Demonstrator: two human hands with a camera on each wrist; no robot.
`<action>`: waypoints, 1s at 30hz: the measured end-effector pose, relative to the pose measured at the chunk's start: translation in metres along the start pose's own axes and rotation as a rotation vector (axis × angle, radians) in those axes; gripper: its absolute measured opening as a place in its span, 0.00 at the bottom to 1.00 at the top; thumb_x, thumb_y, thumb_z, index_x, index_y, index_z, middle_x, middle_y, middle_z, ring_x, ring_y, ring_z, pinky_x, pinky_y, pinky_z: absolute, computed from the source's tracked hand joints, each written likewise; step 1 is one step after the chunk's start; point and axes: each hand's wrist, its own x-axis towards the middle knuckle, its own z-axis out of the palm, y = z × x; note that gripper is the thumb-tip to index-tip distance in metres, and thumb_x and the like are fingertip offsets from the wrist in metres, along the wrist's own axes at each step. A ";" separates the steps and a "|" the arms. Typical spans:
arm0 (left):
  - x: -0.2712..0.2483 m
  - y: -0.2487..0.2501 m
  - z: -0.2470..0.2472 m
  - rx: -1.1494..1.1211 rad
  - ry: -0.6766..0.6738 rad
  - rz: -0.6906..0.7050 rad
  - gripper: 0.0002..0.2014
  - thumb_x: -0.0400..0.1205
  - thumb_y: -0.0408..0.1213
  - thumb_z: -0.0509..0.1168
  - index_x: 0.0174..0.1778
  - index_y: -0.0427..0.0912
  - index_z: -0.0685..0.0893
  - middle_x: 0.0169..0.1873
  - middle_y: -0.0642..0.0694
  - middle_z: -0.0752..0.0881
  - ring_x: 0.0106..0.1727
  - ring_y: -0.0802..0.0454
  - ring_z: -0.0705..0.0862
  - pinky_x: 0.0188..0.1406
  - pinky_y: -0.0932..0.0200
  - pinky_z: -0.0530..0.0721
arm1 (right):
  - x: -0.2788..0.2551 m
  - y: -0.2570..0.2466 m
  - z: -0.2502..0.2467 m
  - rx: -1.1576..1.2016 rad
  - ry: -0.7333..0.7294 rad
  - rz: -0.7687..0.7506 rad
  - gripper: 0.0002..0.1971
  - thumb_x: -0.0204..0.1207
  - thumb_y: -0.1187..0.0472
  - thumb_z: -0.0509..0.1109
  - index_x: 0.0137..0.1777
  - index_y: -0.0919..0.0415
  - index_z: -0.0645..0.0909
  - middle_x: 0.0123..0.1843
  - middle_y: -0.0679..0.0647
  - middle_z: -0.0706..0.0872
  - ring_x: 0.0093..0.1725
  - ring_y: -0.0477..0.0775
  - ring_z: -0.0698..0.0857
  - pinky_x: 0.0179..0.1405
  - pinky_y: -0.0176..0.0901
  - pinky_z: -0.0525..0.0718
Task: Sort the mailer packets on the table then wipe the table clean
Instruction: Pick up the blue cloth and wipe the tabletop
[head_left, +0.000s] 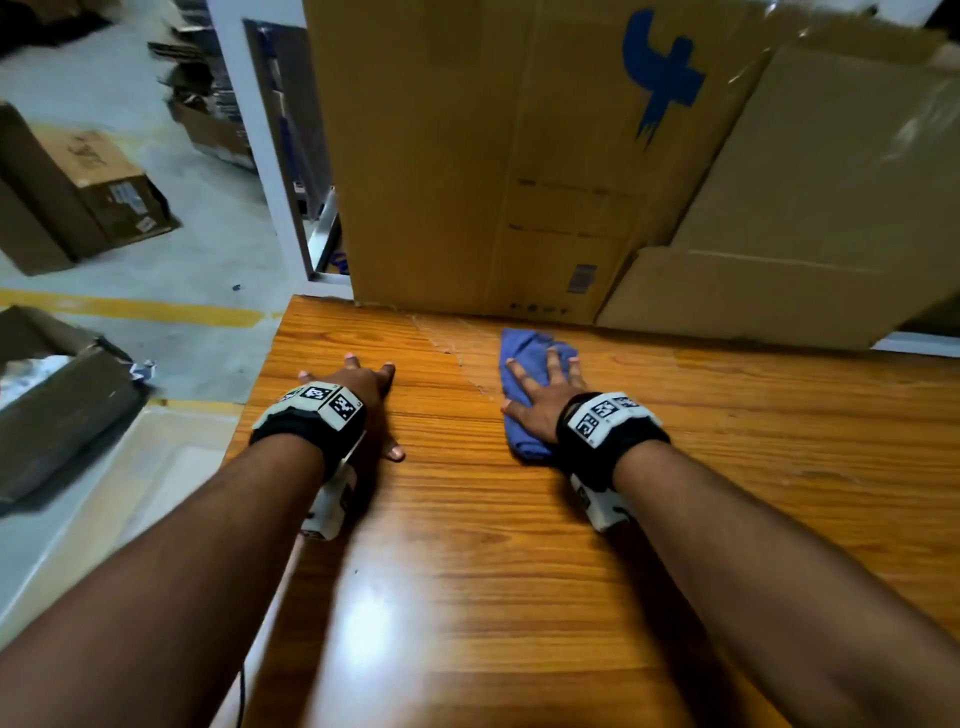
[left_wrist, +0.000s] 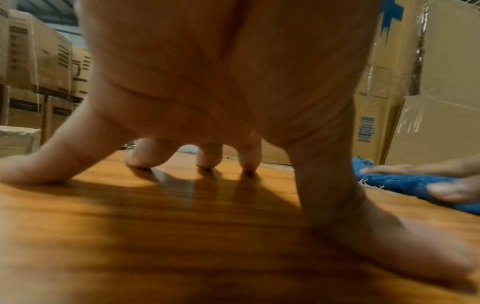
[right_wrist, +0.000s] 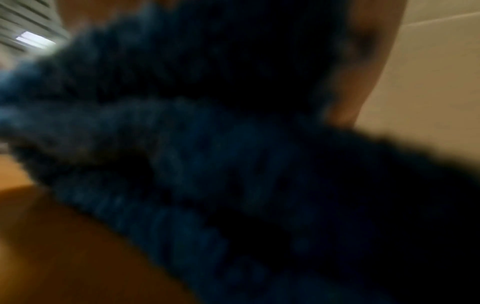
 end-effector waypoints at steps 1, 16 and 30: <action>0.000 0.000 0.001 0.003 0.000 0.000 0.68 0.56 0.63 0.80 0.83 0.62 0.40 0.83 0.36 0.36 0.81 0.24 0.50 0.75 0.21 0.46 | -0.013 -0.009 0.005 -0.015 -0.005 -0.078 0.36 0.79 0.30 0.47 0.83 0.35 0.37 0.84 0.64 0.31 0.81 0.72 0.31 0.81 0.65 0.36; -0.031 0.048 -0.010 0.087 0.124 0.247 0.32 0.75 0.43 0.72 0.76 0.51 0.72 0.72 0.36 0.75 0.71 0.36 0.75 0.75 0.35 0.66 | -0.098 0.054 0.052 0.041 -0.101 0.144 0.38 0.77 0.27 0.49 0.82 0.33 0.34 0.83 0.61 0.28 0.82 0.72 0.33 0.81 0.67 0.41; -0.001 0.160 0.018 -0.059 -0.030 0.120 0.69 0.49 0.73 0.75 0.80 0.68 0.37 0.81 0.31 0.34 0.78 0.22 0.30 0.67 0.13 0.45 | -0.058 0.135 0.017 0.091 -0.102 0.294 0.37 0.78 0.29 0.49 0.82 0.33 0.36 0.84 0.59 0.30 0.82 0.76 0.36 0.80 0.69 0.42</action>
